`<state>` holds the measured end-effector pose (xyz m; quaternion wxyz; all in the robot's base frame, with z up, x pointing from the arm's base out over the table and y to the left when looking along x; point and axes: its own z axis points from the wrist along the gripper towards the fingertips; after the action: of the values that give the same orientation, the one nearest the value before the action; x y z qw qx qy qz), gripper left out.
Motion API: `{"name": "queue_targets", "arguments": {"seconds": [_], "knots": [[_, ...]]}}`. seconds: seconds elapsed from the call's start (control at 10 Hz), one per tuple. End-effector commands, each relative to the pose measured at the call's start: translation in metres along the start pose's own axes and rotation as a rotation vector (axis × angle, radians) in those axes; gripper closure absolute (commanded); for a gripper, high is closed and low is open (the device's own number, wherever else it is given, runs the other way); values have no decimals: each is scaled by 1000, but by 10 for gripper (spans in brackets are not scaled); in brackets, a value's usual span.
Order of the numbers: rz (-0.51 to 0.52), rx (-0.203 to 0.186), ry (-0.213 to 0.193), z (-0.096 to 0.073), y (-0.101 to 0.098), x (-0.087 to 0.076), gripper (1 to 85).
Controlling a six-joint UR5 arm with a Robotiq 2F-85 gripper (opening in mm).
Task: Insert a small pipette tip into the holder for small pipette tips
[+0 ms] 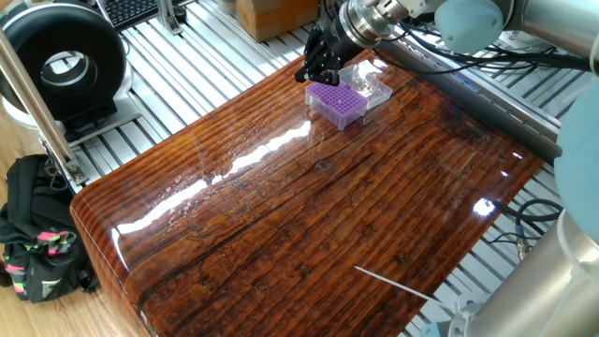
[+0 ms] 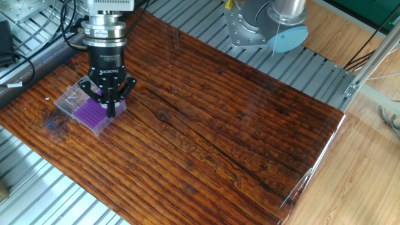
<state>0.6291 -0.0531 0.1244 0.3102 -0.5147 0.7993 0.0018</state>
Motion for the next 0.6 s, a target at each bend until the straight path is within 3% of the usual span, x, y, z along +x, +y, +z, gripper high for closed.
{"name": "queue_targets", "arguments": {"seconds": [0.0, 0.1, 0.3, 0.5], "knots": [[72, 1, 60, -1, -4, 8, 847], [112, -25, 97, -2, 3, 18, 847], [108, -17, 151, -4, 2, 32, 847], [79, 8, 137, -3, -5, 28, 847]]}}
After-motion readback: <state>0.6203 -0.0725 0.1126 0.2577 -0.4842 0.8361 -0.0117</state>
